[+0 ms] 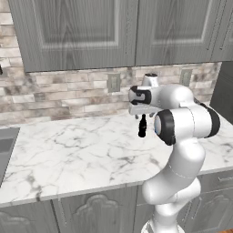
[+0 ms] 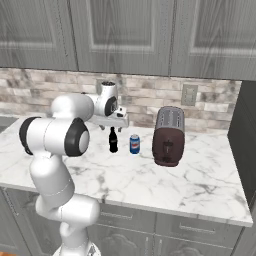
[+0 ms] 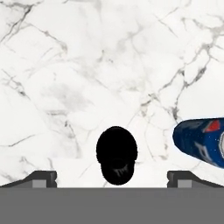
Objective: Move the drinks to the dining counter.
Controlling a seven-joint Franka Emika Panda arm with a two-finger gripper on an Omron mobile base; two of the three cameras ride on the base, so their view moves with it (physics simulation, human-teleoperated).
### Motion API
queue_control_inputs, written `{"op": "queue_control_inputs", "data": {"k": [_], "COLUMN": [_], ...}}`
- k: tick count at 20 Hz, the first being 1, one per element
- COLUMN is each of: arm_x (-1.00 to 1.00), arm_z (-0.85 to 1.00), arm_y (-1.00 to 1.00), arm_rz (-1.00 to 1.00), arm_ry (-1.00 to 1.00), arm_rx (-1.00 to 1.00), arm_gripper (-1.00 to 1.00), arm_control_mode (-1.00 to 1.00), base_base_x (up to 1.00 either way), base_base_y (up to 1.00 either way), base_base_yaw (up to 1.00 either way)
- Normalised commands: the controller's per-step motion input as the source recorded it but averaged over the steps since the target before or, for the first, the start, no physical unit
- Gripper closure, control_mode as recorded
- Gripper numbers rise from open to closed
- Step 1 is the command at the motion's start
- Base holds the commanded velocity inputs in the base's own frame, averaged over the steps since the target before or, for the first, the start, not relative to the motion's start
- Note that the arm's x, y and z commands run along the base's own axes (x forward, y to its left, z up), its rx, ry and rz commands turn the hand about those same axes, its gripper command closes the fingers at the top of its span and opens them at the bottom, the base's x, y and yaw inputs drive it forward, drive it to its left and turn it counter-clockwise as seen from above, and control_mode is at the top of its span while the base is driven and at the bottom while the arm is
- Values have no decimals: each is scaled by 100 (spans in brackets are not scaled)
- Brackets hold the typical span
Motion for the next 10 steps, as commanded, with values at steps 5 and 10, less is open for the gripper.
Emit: {"op": "queue_control_inputs", "data": {"k": [5, 10], "arm_x": [7, 7], "arm_z": [-13, -5], "arm_y": [0, 0], "arm_rz": [2, 1], "arm_ry": [0, 0], "arm_rx": [0, 0], "arm_gripper": [-100, -100], "arm_control_mode": [-100, -100], "base_base_x": [0, 0], "base_base_y": [0, 0], "base_base_yaw": [0, 0]}}
